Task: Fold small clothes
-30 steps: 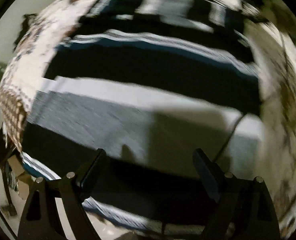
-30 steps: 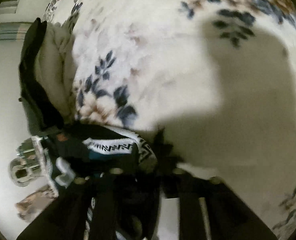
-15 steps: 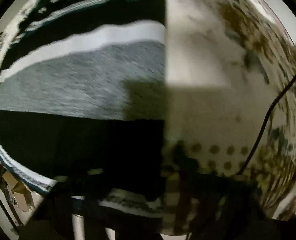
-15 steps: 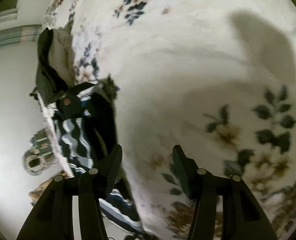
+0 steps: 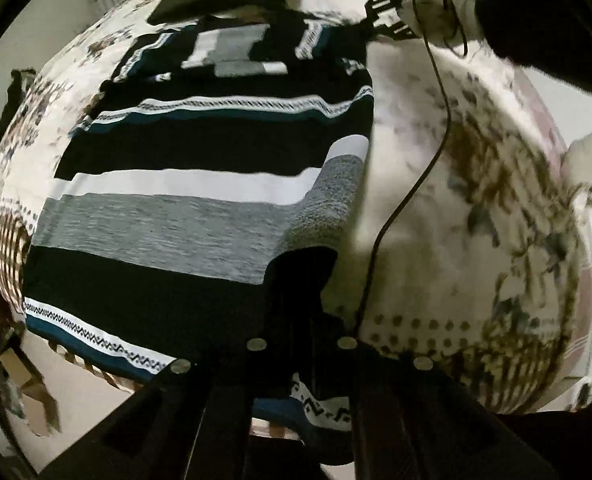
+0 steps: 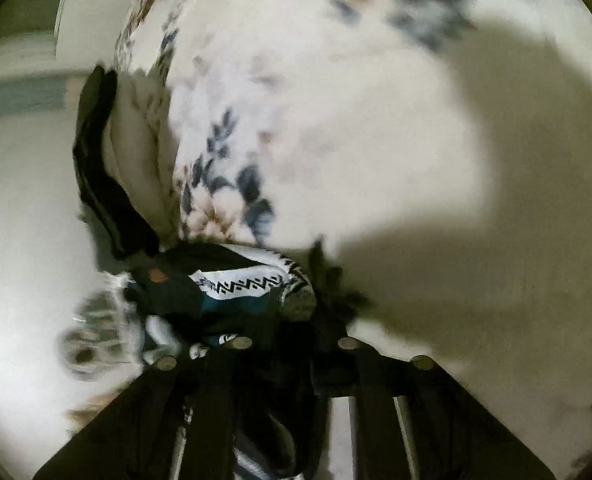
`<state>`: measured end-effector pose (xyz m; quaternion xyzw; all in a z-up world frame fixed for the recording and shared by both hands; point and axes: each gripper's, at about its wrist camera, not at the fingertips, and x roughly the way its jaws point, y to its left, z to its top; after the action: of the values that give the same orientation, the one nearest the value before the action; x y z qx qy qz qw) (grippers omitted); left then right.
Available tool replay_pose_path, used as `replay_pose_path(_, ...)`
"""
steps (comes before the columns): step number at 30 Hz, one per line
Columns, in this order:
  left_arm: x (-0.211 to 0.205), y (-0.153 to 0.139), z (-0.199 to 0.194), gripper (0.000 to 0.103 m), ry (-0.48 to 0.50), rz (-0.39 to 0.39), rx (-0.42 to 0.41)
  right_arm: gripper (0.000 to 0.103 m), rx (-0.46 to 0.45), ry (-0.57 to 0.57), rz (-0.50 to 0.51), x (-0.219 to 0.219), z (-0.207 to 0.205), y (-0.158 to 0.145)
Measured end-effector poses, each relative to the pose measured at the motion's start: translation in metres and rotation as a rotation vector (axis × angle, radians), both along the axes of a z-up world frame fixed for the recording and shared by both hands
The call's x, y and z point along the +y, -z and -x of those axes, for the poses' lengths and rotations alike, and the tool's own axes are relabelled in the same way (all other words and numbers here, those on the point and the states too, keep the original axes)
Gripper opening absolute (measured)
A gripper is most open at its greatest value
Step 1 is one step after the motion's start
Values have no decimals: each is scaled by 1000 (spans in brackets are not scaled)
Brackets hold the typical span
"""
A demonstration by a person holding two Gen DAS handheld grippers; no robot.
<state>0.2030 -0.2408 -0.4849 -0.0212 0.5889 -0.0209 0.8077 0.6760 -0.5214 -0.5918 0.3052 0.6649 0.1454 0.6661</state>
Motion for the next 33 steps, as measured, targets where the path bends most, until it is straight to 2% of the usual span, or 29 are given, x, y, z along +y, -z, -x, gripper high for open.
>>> replay_pose_path(3, 25, -12, 4, 4, -35, 57, -14, 10, -61, -56, 73, 26, -1, -38)
replay_pose_path(7, 81, -30, 13, 4, -91, 131, -36, 10, -115, -132, 134, 79, -11, -105)
replay_pose_path(9, 109, -41, 15, 4, -114, 151, -48, 10, -135, -177, 179, 123, -17, -140)
replay_pose_path(11, 146, -50, 16, 4, -154, 175, -64, 10, -148, -226, 224, 167, -21, -161)
replay_pose_path(15, 218, -53, 16, 4, -266, 248, -72, 10, -159, -326, 337, 270, -29, -181)
replay_pose_path(18, 267, -40, 18, 4, -349, 307, -68, 10, -167, -393, 437, 357, -37, -175)
replay_pose_path(21, 306, -21, 22, 4, -417, 348, -51, 10, -161, -465, 541, 448, -44, -152)
replay_pose_path(24, 336, -1, 23, 4, -454, 366, -34, 10, -145, -508, 616, 510, -46, -122)
replay_pose_path(29, 379, 35, 22, 4, -498, 403, 8, 9, -113, -525, 696, 563, -47, -73)
replay_pose_path(33, 396, 67, 14, 5, -507, 445, 64, 11, -76, -530, 718, 579, -49, -49)
